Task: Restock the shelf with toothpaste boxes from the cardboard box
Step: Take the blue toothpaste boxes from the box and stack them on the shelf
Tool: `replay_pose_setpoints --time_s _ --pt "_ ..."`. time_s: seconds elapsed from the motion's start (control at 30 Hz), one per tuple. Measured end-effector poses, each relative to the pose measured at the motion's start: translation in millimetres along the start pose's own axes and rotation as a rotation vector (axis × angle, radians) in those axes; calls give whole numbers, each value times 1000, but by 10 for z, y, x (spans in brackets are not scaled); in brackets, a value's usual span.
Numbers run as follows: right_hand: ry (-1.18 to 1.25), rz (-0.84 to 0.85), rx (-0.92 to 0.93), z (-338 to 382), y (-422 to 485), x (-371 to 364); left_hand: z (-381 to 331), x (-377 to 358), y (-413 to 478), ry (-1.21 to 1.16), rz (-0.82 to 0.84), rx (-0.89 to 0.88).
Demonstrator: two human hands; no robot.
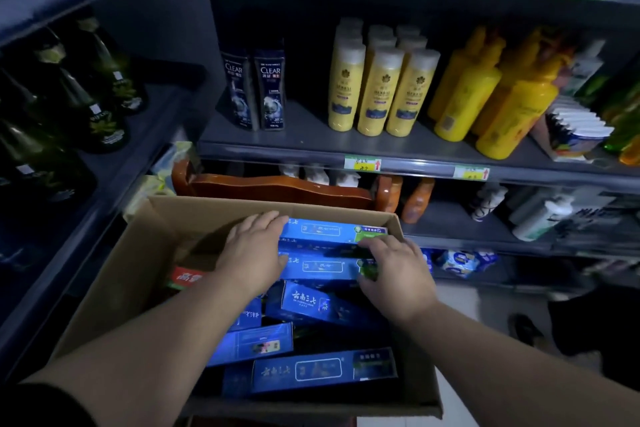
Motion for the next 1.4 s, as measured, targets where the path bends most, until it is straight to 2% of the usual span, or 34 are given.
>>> replay_pose_setpoints --time_s 0.23,0.43,0.57,0.67,0.73,0.83,0.9,1.1,1.27,1.4 --pt "23 38 -25 -69 72 -18 -60 -96 91 -56 1 -39" --pt "99 -1 37 -76 151 136 16 139 -73 -190 -133 -95" --pt "164 -13 43 -113 208 282 12 296 -198 -396 -202 -116" --pt "218 -23 -1 -188 217 362 60 294 -218 -607 -232 -22" --pt "234 -41 -42 -263 208 400 77 203 -237 -542 -168 43" --pt "223 -39 -79 -341 170 393 57 -16 -240 -273 29 18" --pt "215 -26 -82 -336 138 350 90 -136 -211 -185 120 16" --pt "216 -46 -96 -300 148 331 143 -226 -94 -107 204 25" --pt "225 -42 -113 -306 119 354 166 -140 -103 -238 198 3" --pt "255 -39 -128 -283 119 455 203 60 -211 -623 215 53"
Point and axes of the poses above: each hand's wrist, its own y-axis towards the middle knuckle, its own x-axis out of the back of the hand, z = x × y, the point moved 6 cm from there along y, towards the middle knuckle, and after that the axes turned 8 degrees about -y, right-handed, at the moved point
